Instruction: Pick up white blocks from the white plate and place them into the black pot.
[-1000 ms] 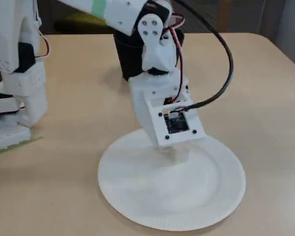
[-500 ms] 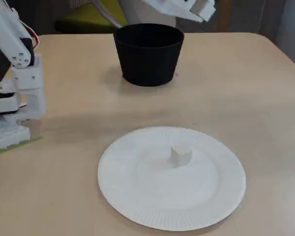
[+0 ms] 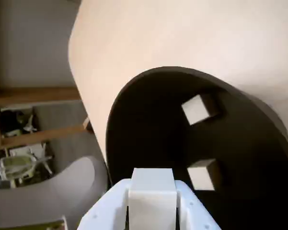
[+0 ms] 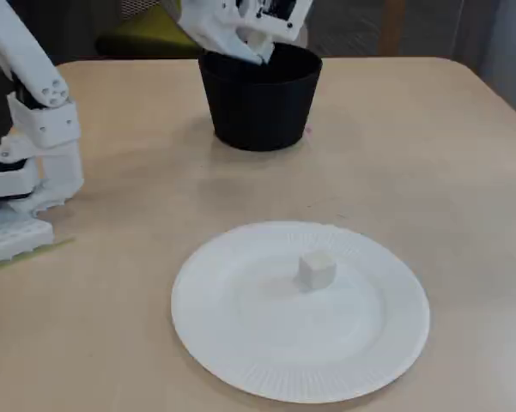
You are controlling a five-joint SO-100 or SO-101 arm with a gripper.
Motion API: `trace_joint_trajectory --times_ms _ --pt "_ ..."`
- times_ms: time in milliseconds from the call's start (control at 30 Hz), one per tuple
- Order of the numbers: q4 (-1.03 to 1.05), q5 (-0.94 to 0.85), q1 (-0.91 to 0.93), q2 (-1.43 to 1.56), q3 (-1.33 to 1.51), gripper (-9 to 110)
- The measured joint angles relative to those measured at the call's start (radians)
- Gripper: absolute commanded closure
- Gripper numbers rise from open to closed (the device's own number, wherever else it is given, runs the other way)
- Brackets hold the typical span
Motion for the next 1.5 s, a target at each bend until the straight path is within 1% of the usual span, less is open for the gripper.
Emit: trace_joint_trajectory --times_ms 33,100,133,200,333,367,433,500,567,667,767,867,933,1033,1133,1300,1333,1400,1433,1500 --pt "-0.012 -0.002 -0.002 -0.011 0.0 104" --pt "-0.029 -0.002 -0.002 -0.021 0.0 85" --pt "-0.031 -0.002 -0.002 -0.021 0.0 78" --pt "-0.032 -0.005 0.0 -0.021 0.0 70" --pt "-0.032 -0.021 -0.002 -0.021 0.0 71" --pt "-0.032 -0.023 -0.002 -0.021 0.0 74" --pt "-0.032 -0.026 0.003 -0.021 0.0 85" --pt "-0.028 -0.026 0.021 -0.02 0.0 104" --pt "0.002 -0.026 0.061 0.005 0.0 104" --pt "0.12 -0.057 0.173 0.06 -0.026 104" --pt "0.256 -0.146 0.342 0.117 -0.064 104" --pt "0.348 -0.273 0.548 0.143 -0.072 104" --pt "0.376 -0.357 0.676 0.135 -0.072 104" --pt "0.391 -0.428 0.833 0.071 -0.074 104" --pt "0.391 -0.46 0.913 -0.02 -0.095 104" --pt "0.403 -0.5 0.945 -0.199 -0.192 104" --pt "0.403 -0.505 0.946 -0.229 -0.21 100" --pt "0.403 -0.512 0.953 -0.276 -0.238 83" --pt "0.403 -0.517 0.957 -0.296 -0.249 77" --pt "0.403 -0.528 0.973 -0.318 -0.256 73"
